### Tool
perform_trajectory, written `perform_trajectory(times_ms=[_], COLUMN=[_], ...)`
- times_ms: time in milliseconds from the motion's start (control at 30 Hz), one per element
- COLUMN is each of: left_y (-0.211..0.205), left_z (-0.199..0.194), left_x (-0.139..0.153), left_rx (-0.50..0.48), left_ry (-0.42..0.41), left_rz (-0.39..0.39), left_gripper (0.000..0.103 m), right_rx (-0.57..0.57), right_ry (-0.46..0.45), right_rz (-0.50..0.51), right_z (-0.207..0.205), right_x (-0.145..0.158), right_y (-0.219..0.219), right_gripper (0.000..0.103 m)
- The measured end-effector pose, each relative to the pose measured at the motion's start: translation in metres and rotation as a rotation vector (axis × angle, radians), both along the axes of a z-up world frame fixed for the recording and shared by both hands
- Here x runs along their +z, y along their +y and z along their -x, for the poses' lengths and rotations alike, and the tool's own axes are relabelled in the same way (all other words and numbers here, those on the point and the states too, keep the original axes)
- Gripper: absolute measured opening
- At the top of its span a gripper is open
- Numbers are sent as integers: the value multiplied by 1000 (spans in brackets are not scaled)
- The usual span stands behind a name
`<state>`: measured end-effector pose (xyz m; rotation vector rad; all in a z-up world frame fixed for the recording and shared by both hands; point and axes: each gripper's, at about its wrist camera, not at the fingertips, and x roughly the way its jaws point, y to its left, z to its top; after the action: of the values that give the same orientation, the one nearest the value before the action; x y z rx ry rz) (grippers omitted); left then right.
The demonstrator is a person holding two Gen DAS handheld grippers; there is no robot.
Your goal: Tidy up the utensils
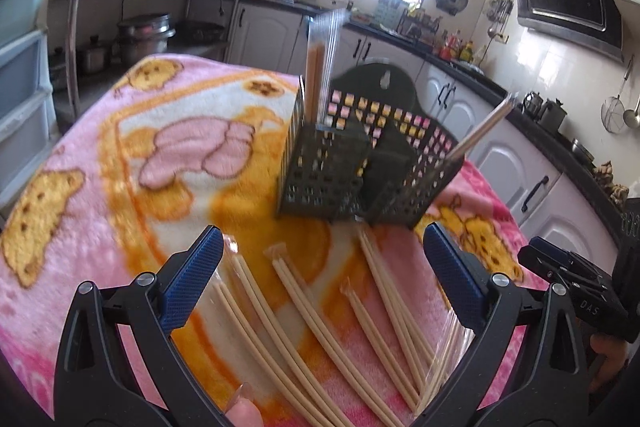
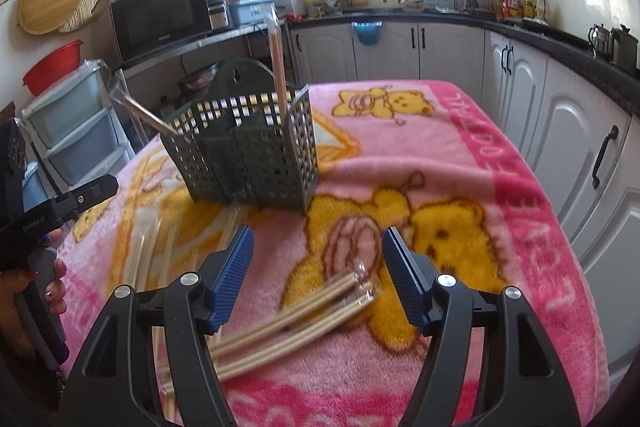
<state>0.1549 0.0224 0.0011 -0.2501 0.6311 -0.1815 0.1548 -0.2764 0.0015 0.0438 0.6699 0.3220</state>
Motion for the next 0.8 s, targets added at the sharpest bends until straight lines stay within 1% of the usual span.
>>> perform_trajectory(times_ms=[67, 100, 133, 200, 233, 267, 333, 433, 500, 567, 700, 800], left_y=[-2, -3, -4, -7, -8, -10, -13, -18, -20, -20, -17, -16], left_z=[-2, -3, -5, -7, -9, -10, -14, -21, -24, -28, -34, -37], left_x=[-7, -10, -15, -21, -24, -26, -32, -40, -43, -46, -52, -55], left_rx=[-8, -10, -21, -34, -38, -45, -60, -84, -86, -82, -57, -47], left_ry=[29, 42, 63, 89, 99, 110, 143, 180, 191, 205, 241, 247], left_rz=[4, 8, 14, 17, 16, 16, 26, 43, 34, 32, 31, 32], left_gripper=[92, 90, 85, 80, 77, 74, 68, 63, 62, 61, 61, 61], right_rx=[4, 6, 11, 16, 17, 22, 28, 30, 26, 24, 19, 15], right_ry=[17, 24, 33, 58, 65, 72, 106, 146, 173, 196, 236, 273], right_rz=[12, 16, 19, 31, 35, 35, 39, 29, 25, 24, 25, 33], right_z=[-2, -3, -5, -10, -13, -16, -24, -34, -41, -46, -57, -64], right_x=[-6, -9, -12, -18, -21, -23, -30, -39, -44, -49, -56, -63], right_y=[0, 0, 0, 2, 2, 3, 4, 3, 2, 0, -1, -1], right_gripper=[64, 64, 64, 64, 62, 58, 53, 47, 46, 43, 43, 42])
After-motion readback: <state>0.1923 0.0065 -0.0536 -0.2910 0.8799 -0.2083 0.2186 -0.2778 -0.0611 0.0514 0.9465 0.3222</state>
